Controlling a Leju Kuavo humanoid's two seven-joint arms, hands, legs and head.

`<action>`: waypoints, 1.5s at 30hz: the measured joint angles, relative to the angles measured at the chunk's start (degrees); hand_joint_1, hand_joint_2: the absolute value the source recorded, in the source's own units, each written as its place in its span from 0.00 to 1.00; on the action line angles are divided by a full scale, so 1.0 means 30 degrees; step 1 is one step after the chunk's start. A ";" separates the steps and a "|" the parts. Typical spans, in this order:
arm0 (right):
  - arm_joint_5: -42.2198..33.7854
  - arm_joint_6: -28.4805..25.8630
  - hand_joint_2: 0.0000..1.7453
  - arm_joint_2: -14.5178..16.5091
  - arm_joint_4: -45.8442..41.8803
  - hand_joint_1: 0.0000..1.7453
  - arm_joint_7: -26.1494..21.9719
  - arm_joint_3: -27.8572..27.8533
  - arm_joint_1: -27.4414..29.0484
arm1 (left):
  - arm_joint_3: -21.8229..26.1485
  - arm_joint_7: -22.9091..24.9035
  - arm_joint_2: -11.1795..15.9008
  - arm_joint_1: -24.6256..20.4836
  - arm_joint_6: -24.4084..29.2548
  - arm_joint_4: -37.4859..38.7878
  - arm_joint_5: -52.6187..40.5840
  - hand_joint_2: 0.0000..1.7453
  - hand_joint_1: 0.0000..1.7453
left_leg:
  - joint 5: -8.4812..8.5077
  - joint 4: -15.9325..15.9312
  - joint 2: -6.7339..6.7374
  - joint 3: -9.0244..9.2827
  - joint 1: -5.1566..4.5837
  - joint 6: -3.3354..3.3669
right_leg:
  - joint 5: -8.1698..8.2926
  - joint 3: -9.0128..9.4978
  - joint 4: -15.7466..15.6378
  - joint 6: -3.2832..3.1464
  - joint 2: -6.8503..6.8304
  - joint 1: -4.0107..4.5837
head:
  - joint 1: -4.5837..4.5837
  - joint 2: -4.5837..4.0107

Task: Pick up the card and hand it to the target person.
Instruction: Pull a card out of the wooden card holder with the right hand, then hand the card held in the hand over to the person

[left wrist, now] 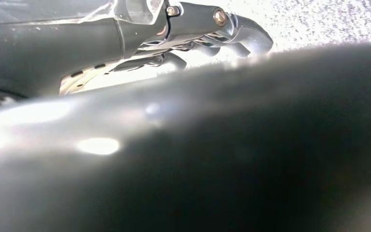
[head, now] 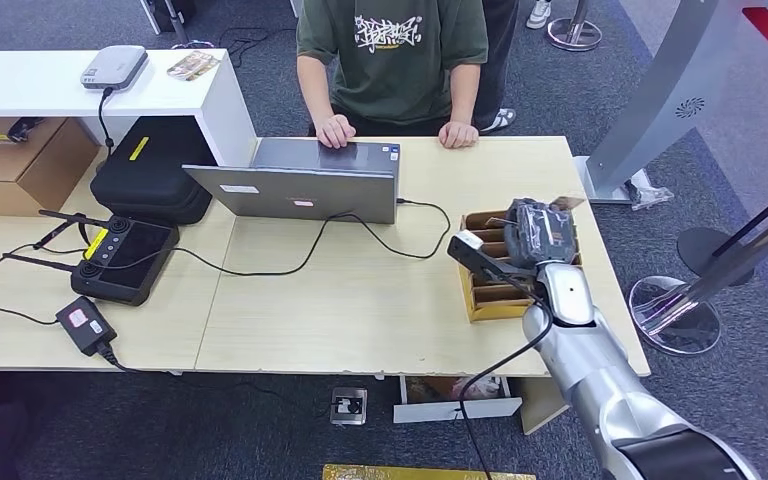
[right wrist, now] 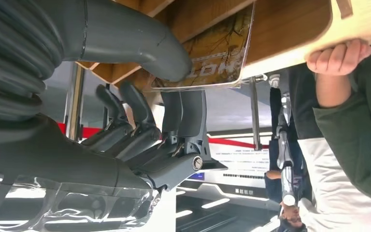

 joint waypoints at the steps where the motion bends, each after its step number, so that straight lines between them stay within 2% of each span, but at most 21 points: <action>1: -0.0069 -0.0154 1.00 0.0040 -0.0105 1.00 -0.0158 0.0000 -0.0001 | 0.0002 0.0036 -0.0002 0.0000 0.0000 0.0000 0.0029 0.00 0.00 | 0.0000 0.0000 0.0001 -0.0001 0.0000 0.0000 | 0.0000 -0.0002 0.0000 0.0000 0.0002 0.0000 | 0.0000 0.0000; 8: -0.0703 -0.0539 1.00 0.0150 -0.2431 1.00 -0.0773 0.0000 0.0206 | 0.0007 0.0067 -0.0002 0.0004 0.0000 0.0000 0.0177 0.00 0.00 | 0.0000 0.0000 0.0000 0.0000 0.0001 0.0000 | 0.0000 -0.0006 0.0000 0.0000 0.0000 0.0001 | -0.0002 0.0002; 16: -0.1339 0.0465 1.00 0.0053 -0.8526 0.99 -0.1040 0.0131 0.1902 | 0.0009 -0.0233 -0.0002 0.0050 0.0000 0.0000 0.0328 0.00 0.00 | -0.0001 -0.0001 -0.0003 -0.0006 0.0001 0.0000 | -0.0009 -0.0012 -0.0001 0.0004 -0.0003 0.0001 | -0.0004 0.0002; 22: -0.1710 0.0575 1.00 -0.0260 -1.1651 0.98 -0.1246 0.1113 0.3145 | 0.0100 -0.0319 -0.0002 0.0084 0.0000 0.0000 0.0430 0.00 0.00 | -0.0002 -0.0002 0.0002 -0.0008 0.0000 -0.0001 | -0.0011 -0.0014 -0.0002 0.0005 0.0003 0.0000 | -0.0002 0.0002; 27: -0.1867 0.0612 1.00 -0.0337 -1.2514 0.99 -0.1266 0.1777 0.3409 | 0.0129 -0.0317 -0.0002 0.0092 0.0000 0.0000 0.0507 0.00 0.00 | -0.0001 -0.0002 0.0000 -0.0009 0.0002 -0.0001 | -0.0010 -0.0011 0.0000 0.0005 0.0000 0.0001 | -0.0002 0.0002; 40: -0.2311 0.0725 1.00 -0.0326 -1.1849 0.99 -0.1454 0.2508 0.3036 | 0.0231 -0.0171 -0.0002 0.0080 -0.0002 0.0000 0.0588 0.00 0.00 | -0.0001 -0.0003 -0.0005 -0.0021 0.0001 0.0000 | -0.0010 -0.0011 0.0001 0.0005 -0.0008 0.0000 | -0.0002 0.0002; 44: -0.2313 0.0856 1.00 -0.0306 -1.1638 0.02 -0.1410 0.2590 0.2813 | 0.0247 -0.0073 -0.0002 0.0080 0.0000 0.0000 0.0601 0.00 0.00 | -0.0001 -0.0002 -0.0005 -0.0020 0.0001 0.0000 | -0.0010 -0.0011 0.0001 0.0005 -0.0008 0.0000 | -0.0004 0.0002; 45: -0.2324 0.0925 1.00 -0.0304 -1.1607 0.00 -0.1362 0.2647 0.2779 | 0.0247 -0.0047 -0.0002 0.0080 0.0000 0.0000 0.0601 0.00 0.00 | -0.0001 -0.0002 -0.0004 -0.0019 0.0001 0.0000 | -0.0010 -0.0011 0.0001 0.0005 -0.0008 0.0000 | -0.0004 0.0002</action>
